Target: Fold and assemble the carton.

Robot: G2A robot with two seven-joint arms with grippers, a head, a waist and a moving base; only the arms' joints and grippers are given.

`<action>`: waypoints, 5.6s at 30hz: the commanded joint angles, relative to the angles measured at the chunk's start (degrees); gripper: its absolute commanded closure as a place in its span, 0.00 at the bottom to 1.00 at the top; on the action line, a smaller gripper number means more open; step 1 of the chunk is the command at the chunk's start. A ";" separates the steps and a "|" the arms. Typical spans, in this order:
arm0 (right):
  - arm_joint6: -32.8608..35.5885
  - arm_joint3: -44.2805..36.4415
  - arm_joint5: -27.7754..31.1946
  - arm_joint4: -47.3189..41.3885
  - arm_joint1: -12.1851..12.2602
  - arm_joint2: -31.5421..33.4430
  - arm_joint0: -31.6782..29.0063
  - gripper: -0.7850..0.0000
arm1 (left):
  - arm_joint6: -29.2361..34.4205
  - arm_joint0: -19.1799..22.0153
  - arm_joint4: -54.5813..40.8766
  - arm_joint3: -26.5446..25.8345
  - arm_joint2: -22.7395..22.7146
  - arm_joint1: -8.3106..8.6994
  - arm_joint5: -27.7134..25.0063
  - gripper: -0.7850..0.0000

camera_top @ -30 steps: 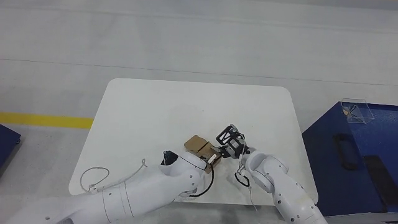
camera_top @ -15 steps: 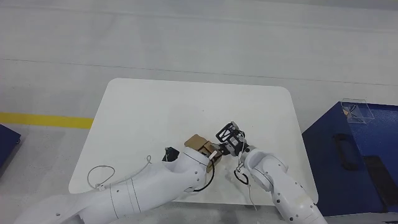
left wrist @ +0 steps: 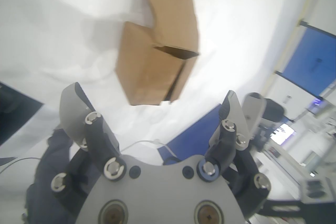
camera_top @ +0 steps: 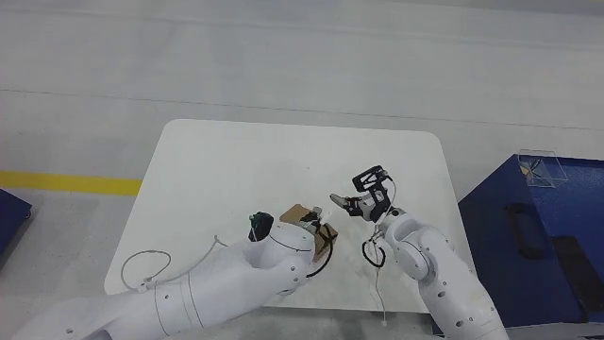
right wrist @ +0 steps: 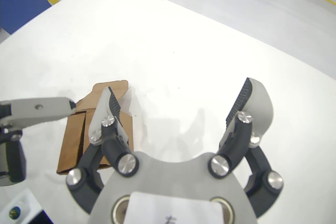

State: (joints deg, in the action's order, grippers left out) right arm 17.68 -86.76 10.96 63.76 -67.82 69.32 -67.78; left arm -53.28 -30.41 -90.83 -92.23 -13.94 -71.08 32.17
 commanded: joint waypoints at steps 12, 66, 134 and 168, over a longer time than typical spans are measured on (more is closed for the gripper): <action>4.46 2.04 1.26 -8.12 -0.34 0.96 1.12 0.00 | 15.85 -13.73 26.58 -2.66 -6.66 6.72 -21.84 0.00; 5.00 2.20 0.77 -8.42 -1.01 -0.01 0.92 0.00 | 37.42 -22.10 47.88 23.35 -15.61 -1.79 -34.44 1.00; 3.20 0.82 -6.29 -7.74 -1.13 4.90 0.15 0.00 | 13.81 -32.35 53.47 32.71 -26.19 -16.96 -62.96 0.73; 2.78 -0.15 -5.76 -8.22 -1.28 6.18 -1.81 0.00 | 18.70 -36.17 84.21 38.61 -33.76 -20.72 -88.60 0.00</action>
State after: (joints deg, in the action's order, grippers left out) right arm 20.44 -86.87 5.19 55.46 -69.11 75.42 -69.52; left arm -34.99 -66.36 -7.24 -53.52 -47.81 -91.62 -57.18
